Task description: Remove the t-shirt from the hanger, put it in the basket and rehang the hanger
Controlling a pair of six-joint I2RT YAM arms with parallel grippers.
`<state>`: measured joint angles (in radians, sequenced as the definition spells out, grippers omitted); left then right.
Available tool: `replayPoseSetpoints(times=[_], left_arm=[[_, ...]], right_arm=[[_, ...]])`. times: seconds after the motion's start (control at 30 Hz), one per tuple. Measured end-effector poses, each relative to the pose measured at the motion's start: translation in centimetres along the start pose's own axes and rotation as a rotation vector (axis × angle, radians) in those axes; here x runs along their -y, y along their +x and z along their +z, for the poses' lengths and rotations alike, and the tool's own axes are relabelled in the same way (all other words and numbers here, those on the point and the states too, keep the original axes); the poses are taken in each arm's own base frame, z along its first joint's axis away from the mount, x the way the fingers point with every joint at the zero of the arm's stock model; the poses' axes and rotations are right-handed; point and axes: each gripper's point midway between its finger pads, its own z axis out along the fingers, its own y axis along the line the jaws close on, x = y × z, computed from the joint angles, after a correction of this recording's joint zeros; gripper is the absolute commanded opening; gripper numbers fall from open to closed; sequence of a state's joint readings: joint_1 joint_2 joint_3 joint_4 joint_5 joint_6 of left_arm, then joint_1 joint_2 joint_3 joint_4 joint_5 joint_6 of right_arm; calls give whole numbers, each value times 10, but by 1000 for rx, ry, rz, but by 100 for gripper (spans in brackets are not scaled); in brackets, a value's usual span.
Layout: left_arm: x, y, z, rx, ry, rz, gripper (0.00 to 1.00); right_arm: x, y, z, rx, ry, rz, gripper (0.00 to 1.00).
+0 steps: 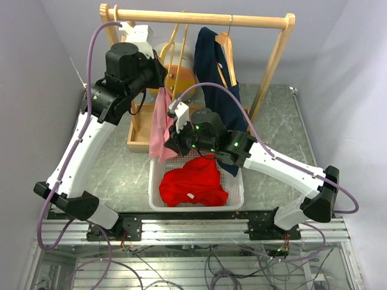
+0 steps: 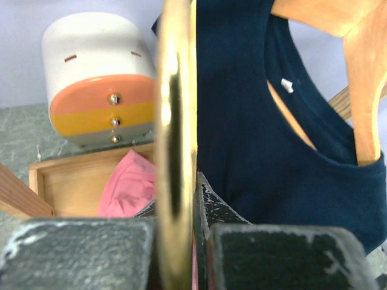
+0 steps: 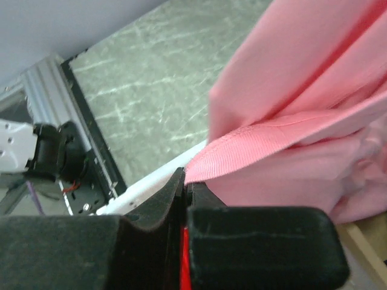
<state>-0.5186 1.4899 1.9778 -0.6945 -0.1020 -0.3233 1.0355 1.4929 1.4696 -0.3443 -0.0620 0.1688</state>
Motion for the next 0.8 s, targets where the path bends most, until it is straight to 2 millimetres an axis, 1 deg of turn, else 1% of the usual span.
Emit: replayPoseSetpoints(times=[0.13, 0.2, 0.33, 0.37, 0.4, 0.5, 0.53, 0.63, 0.8], left_arm=[[1, -14, -2, 57, -2, -10, 7], [-1, -19, -4, 73, -12, -12, 7], [-4, -21, -6, 82, -28, -12, 7], [-5, -21, -6, 83, -33, -12, 7], [-6, -21, -6, 84, -36, -13, 7], [-9, -21, -5, 85, -48, -13, 7], [-10, -21, -5, 86, -52, -14, 7], [-12, -21, -5, 85, -56, -14, 7], [-19, -25, -5, 91, -71, -9, 7]], right_arm=[[-16, 20, -4, -62, -48, -8, 0], [-20, 35, -10, -106, -56, -9, 0], [-20, 71, -31, -204, -57, 13, 0], [-21, 83, -39, -237, -56, 28, 0], [-21, 91, -44, -258, -56, 36, 0], [-25, 123, -61, -353, -61, 74, 0], [-26, 136, -68, -396, -57, 89, 0], [-35, 152, -76, -457, -62, 96, 0], [-39, 164, -88, -531, -49, 108, 0]])
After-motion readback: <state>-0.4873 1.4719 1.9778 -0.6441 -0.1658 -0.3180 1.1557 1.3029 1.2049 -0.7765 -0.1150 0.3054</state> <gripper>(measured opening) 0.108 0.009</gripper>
